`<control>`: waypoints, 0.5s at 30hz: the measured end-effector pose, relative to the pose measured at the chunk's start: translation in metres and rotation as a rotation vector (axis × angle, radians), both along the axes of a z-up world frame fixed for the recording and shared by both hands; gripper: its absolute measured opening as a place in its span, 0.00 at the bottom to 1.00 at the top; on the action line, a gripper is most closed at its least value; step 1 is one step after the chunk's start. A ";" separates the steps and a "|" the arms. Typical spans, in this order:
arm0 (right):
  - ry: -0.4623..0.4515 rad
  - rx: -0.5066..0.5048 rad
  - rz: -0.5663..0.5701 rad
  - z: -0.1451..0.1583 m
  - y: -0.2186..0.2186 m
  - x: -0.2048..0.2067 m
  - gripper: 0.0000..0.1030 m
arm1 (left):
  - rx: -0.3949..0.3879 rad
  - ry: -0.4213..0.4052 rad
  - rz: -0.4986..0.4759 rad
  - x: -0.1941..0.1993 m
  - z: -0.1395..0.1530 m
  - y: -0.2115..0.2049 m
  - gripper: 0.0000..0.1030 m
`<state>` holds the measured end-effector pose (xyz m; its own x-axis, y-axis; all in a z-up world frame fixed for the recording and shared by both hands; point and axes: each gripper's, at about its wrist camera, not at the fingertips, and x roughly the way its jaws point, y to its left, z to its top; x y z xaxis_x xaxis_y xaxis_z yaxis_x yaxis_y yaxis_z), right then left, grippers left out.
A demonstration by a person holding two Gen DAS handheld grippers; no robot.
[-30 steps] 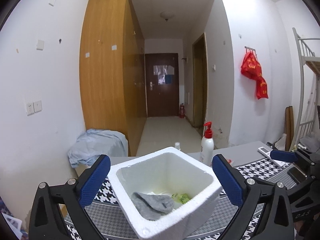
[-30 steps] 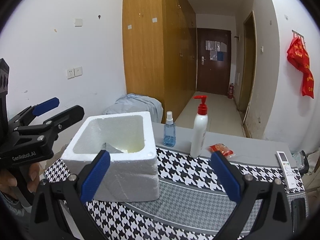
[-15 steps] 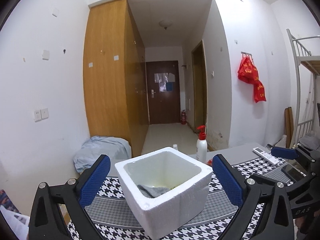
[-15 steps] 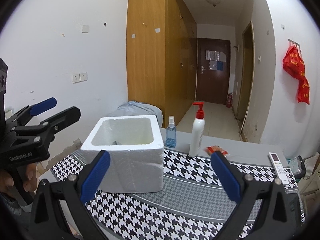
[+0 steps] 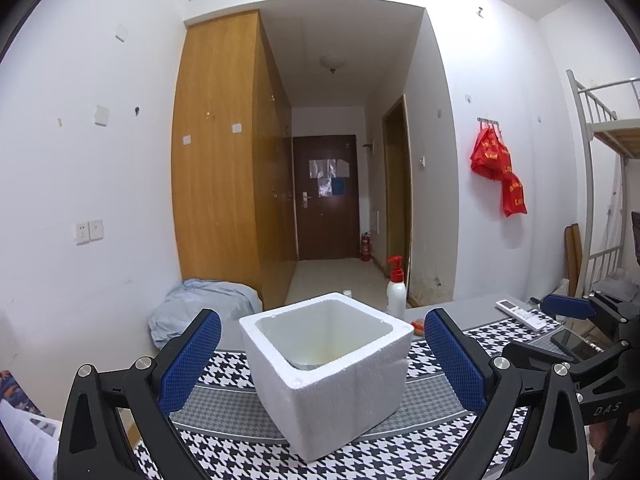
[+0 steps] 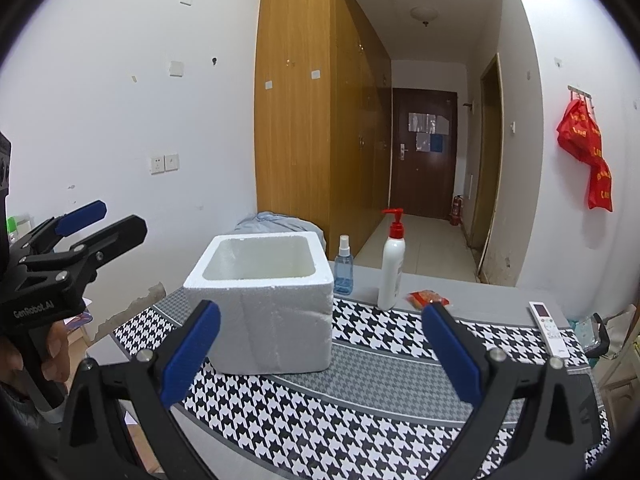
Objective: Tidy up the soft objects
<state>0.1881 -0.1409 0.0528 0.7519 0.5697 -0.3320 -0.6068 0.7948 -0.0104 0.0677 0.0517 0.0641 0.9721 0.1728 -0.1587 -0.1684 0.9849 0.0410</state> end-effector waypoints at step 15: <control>-0.036 0.009 0.026 -0.019 -0.004 -0.020 0.99 | -0.003 -0.022 0.005 -0.020 -0.027 -0.006 0.99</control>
